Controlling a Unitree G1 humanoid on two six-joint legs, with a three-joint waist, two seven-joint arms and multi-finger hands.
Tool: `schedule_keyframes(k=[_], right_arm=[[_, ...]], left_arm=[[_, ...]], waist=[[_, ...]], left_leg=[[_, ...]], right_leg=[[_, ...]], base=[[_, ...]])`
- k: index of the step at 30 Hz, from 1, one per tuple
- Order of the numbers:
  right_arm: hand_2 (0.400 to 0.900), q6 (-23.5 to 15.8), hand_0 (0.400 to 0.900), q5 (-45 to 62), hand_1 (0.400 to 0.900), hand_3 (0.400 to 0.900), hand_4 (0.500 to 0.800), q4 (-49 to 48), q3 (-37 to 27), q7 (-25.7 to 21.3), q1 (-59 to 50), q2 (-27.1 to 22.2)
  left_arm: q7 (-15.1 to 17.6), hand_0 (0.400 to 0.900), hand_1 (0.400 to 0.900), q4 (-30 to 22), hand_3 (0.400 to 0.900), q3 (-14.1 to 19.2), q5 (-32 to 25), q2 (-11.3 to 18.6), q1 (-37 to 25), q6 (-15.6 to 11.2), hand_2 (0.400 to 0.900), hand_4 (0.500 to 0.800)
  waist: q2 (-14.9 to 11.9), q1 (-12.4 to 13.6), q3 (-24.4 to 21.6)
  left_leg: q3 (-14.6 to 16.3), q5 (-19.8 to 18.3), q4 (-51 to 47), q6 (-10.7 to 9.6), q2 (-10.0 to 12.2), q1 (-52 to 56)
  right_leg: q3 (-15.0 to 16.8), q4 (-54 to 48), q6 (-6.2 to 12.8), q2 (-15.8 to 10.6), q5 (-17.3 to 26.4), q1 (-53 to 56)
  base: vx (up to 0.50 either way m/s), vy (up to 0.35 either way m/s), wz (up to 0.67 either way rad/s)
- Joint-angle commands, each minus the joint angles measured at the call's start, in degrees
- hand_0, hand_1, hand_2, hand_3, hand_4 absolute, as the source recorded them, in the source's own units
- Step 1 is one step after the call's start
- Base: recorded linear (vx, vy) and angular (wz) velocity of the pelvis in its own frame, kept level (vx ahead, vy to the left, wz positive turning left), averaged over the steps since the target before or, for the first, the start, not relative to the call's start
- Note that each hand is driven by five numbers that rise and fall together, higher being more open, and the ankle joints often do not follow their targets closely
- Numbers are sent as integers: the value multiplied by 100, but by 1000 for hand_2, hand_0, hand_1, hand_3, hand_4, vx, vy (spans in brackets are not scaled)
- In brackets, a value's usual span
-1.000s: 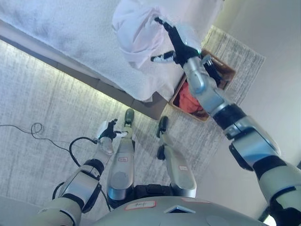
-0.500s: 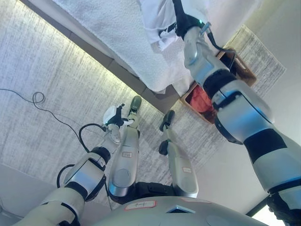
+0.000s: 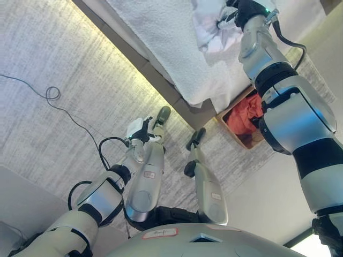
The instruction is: Put the clothes on the bed into the basket.
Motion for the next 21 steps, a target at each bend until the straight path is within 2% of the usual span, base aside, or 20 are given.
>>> schedule_keyframes(k=[1,5,10,13,16,18,21], right_arm=[[400,-53,400,87,400,400,500,340,-104,106,214,-354],[400,-114,400,181,400,400,500,270,-331,-5,466,-669],[400,-392,400,592,400,400,500,-320,-534,-159,750,-801],[400,-571,400,830,400,400,500,-910,-595,-187,991,-827],[400,-645,400,773,400,400,500,-2046,-663,-277,1443,-923],[400,-680,400,701,400,400,500,-2916,-899,-313,1962,-1138],[400,-685,400,523,400,400,500,-3803,-1360,-315,2842,-1357]], left_arm=[[-40,900,900,-133,900,-109,185,-208,-1,-169,900,800],[-95,900,900,-223,900,6,112,-185,100,-222,900,800],[-92,900,900,-39,900,384,18,-51,278,-236,900,800],[-85,900,900,117,900,700,-44,69,441,-236,900,800],[-91,900,900,288,900,1041,-51,178,677,-197,900,800],[-129,900,900,375,900,1236,3,191,856,-151,900,800],[-198,900,900,382,900,1472,60,232,1099,-122,900,800]], waist=[[246,181,233],[368,223,197],[335,72,114],[210,-133,-15],[35,-443,-153],[-80,-650,-241],[-117,-875,-449]], left_leg=[[35,-59,-504,283,-203,306],[38,-77,-494,285,-242,384],[198,-150,-449,305,-195,585],[324,-177,-451,328,-132,719],[504,-209,-553,359,-29,984],[663,-239,-644,364,41,1223],[771,-253,-767,371,78,1475]], right_leg=[[421,122,332,-208,-247,330],[407,154,334,-242,-291,403],[548,253,316,-240,-328,499],[643,322,305,-235,-344,551],[794,396,291,-214,-373,644],[875,450,282,-204,-430,748],[933,476,284,-220,-482,855]], base=[[12,5,11],[8,5,6],[-6,24,-16],[-4,17,-32],[-5,17,-50],[13,-12,-46],[43,-28,-30]])
